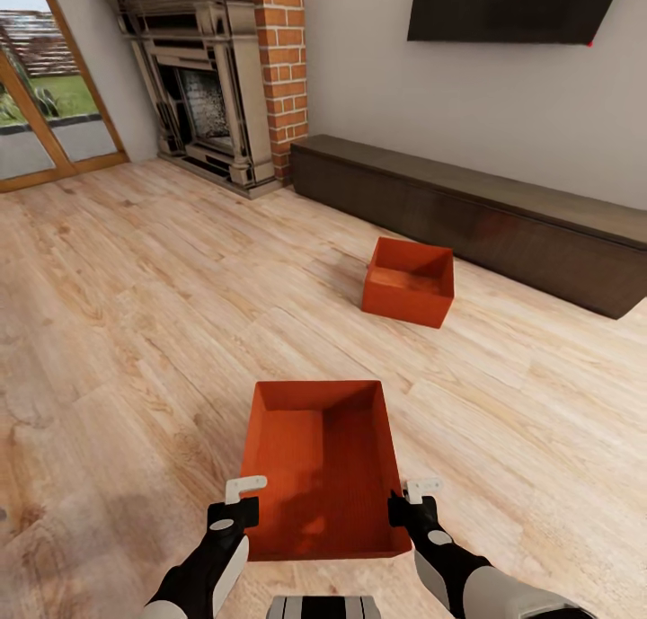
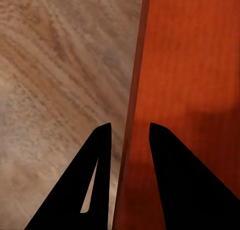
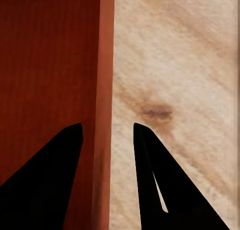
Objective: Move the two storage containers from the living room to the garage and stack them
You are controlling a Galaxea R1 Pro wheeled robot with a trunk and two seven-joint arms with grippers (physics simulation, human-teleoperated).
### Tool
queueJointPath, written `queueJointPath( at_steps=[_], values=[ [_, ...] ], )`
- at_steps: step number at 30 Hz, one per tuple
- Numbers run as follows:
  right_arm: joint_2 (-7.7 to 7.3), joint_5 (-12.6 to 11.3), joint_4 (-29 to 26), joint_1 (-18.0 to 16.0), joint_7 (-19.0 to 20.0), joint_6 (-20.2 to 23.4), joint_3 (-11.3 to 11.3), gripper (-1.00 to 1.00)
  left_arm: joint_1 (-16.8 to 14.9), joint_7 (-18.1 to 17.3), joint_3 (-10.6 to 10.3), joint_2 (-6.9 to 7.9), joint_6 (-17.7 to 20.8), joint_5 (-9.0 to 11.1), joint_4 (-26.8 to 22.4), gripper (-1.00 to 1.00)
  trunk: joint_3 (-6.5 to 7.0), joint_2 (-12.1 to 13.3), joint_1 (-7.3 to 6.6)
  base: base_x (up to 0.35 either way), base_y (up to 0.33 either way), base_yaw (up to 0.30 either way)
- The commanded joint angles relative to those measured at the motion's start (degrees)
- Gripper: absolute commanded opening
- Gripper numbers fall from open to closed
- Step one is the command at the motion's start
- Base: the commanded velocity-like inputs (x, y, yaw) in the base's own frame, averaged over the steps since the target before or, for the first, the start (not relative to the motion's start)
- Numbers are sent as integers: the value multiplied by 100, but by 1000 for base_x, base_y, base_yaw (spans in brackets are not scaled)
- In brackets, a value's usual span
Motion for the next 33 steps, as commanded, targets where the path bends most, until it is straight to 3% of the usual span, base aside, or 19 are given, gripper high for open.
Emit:
queueJointPath(
  at_steps=[1, 33],
  values=[
    [2, 62, -12, -7, -14, -2, 3, -100, 4, 47, -45, 9, 33, 75, -2, -100, 15, 40, -23, 0, 0, 0],
    [-1, 66, -13, -7, -14, -2, -4, -100, -2, -15, -37, 40, 17, 115, -22, -100, 589, 1323, -726, 0, 0, 0]
  ],
)
